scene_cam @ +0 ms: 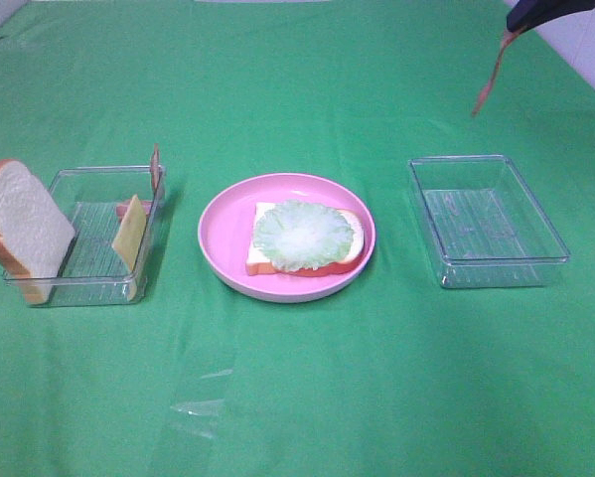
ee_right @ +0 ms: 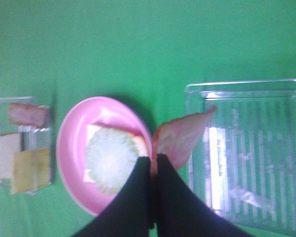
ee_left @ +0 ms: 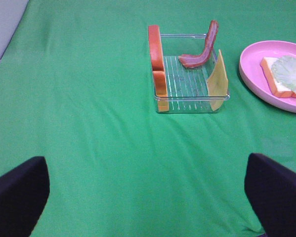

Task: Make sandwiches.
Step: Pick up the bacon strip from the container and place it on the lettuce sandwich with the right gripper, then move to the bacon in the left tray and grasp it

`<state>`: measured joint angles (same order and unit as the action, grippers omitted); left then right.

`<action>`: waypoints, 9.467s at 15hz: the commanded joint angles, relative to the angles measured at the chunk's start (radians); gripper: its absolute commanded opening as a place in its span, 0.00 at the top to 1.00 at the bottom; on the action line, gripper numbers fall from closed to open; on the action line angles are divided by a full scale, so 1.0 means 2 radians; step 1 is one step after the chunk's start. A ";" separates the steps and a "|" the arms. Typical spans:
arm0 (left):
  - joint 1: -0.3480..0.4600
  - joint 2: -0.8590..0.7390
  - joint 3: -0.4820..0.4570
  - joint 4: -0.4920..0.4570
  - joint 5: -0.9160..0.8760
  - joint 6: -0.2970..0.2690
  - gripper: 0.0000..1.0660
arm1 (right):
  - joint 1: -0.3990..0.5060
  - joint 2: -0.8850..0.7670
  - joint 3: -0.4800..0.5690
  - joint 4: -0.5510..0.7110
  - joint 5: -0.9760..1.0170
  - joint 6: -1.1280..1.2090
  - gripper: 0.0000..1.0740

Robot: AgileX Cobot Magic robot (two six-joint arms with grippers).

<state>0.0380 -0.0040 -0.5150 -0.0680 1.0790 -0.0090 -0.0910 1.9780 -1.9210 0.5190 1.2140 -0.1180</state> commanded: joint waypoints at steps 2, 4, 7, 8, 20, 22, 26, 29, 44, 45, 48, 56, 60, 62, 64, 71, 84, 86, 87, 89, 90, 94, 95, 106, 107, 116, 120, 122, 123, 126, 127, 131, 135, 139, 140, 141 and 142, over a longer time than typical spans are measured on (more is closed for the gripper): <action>-0.001 -0.008 0.000 0.001 -0.003 0.000 0.04 | 0.004 -0.043 0.100 0.122 0.058 -0.082 1.00; -0.001 -0.008 0.000 0.001 -0.003 0.000 0.04 | 0.025 -0.049 0.150 0.148 0.042 -0.098 1.00; -0.001 -0.008 0.000 0.001 -0.003 0.000 0.04 | 0.116 -0.032 0.180 0.146 -0.002 -0.111 1.00; -0.001 -0.008 0.000 0.001 -0.003 0.000 0.04 | 0.146 -0.023 0.180 0.147 -0.020 -0.111 1.00; -0.001 -0.008 0.000 0.001 -0.003 0.000 0.04 | 0.232 0.091 0.179 0.260 -0.183 -0.213 1.00; -0.001 -0.008 0.000 0.001 -0.003 0.000 0.04 | 0.223 0.095 0.179 0.227 -0.181 -0.203 1.00; -0.001 -0.008 0.000 0.000 -0.003 0.000 0.04 | 0.192 0.091 0.179 0.172 -0.176 -0.195 1.00; -0.001 -0.008 0.000 0.000 -0.003 0.000 0.04 | 0.180 0.090 0.179 0.102 -0.181 -0.178 1.00; -0.001 -0.008 0.000 0.000 -0.003 0.000 0.04 | 0.184 0.065 0.168 -0.009 -0.167 -0.068 0.10; -0.001 -0.008 0.000 0.000 -0.003 0.000 0.04 | 0.184 0.062 0.161 -0.011 -0.165 -0.066 0.10; -0.001 -0.008 0.000 0.000 -0.003 0.000 0.04 | 0.183 0.026 0.141 -0.056 -0.155 -0.065 0.10; -0.001 -0.008 0.000 0.000 -0.003 0.000 0.04 | 0.048 -0.025 0.091 -0.224 -0.035 -0.021 0.10; -0.001 -0.008 0.000 0.000 -0.003 0.000 0.04 | -0.004 -0.044 0.118 -0.208 0.062 -0.005 0.10; -0.001 -0.008 0.000 0.000 -0.003 0.000 0.04 | -0.003 -0.091 0.183 -0.207 0.057 -0.006 0.10; -0.001 -0.008 0.000 0.000 -0.003 0.000 0.04 | -0.003 -0.179 0.289 -0.201 0.042 -0.006 0.10; -0.001 -0.002 -0.003 0.000 -0.006 0.000 0.04 | -0.003 -0.611 0.518 -0.209 0.006 -0.024 0.10; -0.001 0.003 0.000 -0.003 -0.003 -0.003 0.04 | -0.002 -1.004 0.713 -0.184 0.002 -0.034 0.11; -0.001 0.003 0.000 -0.003 -0.003 -0.003 0.04 | 0.002 -1.006 0.714 -0.181 0.003 -0.035 0.11; -0.001 0.004 0.000 -0.003 -0.003 -0.003 0.04 | 0.014 -1.007 0.714 -0.178 0.004 -0.039 0.11; -0.001 0.004 0.000 -0.003 -0.003 -0.003 0.04 | 0.054 -1.007 0.714 -0.180 0.004 -0.041 0.11; -0.001 0.004 0.000 -0.003 -0.003 -0.003 0.04 | 0.100 -1.007 0.717 -0.190 -0.012 -0.033 0.11; -0.001 0.004 0.000 -0.004 -0.003 -0.003 0.04 | 0.108 -1.006 0.733 -0.222 -0.053 0.002 0.11; -0.001 0.004 0.000 -0.004 -0.003 -0.003 0.04 | 0.108 -1.006 0.733 -0.237 -0.053 0.022 0.11; -0.001 0.006 0.000 -0.007 -0.002 -0.002 0.04 | 0.063 -1.006 0.733 -0.218 -0.053 0.024 0.11; -0.001 0.012 -0.004 -0.009 0.002 -0.002 0.04 | 0.062 -1.006 0.733 -0.214 -0.053 0.024 0.11; -0.001 0.388 -0.253 -0.009 0.112 -0.013 0.04 | 0.062 -1.006 0.733 -0.211 -0.053 0.024 0.11; -0.001 0.619 -0.426 -0.016 0.118 0.033 0.04 | 0.062 -1.006 0.733 -0.211 -0.053 0.024 0.11; -0.027 0.703 -0.493 -0.028 0.118 0.038 0.04 | 0.062 -1.006 0.733 -0.211 -0.053 0.024 0.11; -0.053 0.749 -0.528 -0.028 0.118 0.026 0.04 | 0.062 -1.006 0.733 -0.211 -0.053 0.024 0.11; -0.102 0.860 -0.617 -0.016 0.118 -0.013 0.04 | 0.062 -1.006 0.733 -0.211 -0.053 0.024 0.11; -0.115 0.906 -0.645 -0.017 0.118 -0.016 0.04 | 0.062 -1.006 0.733 -0.211 -0.053 0.024 0.11; -0.132 1.046 -0.723 -0.023 0.118 -0.039 0.04 | 0.062 -1.006 0.733 -0.210 -0.053 0.024 0.11; -0.142 1.124 -0.772 -0.022 0.118 -0.026 0.04 | 0.062 -1.006 0.733 -0.210 -0.053 0.024 0.11; -0.176 1.184 -0.821 -0.016 0.108 -0.028 0.04 | 0.062 -1.006 0.733 -0.209 -0.053 0.024 0.11; -0.177 1.190 -0.822 -0.016 0.099 -0.033 0.04 | 0.062 -1.006 0.733 -0.209 -0.053 0.024 0.11; -0.177 1.194 -0.822 -0.016 0.097 -0.037 0.04 | 0.062 -1.006 0.733 -0.209 -0.053 0.024 0.11; -0.177 1.196 -0.823 -0.016 0.099 -0.039 0.04 | 0.062 -1.006 0.733 -0.209 -0.053 0.024 0.11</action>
<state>-0.3120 2.3890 -2.1540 -0.0990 1.2140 -0.0760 0.0400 -0.0030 -0.4570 0.0990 1.1100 -0.0810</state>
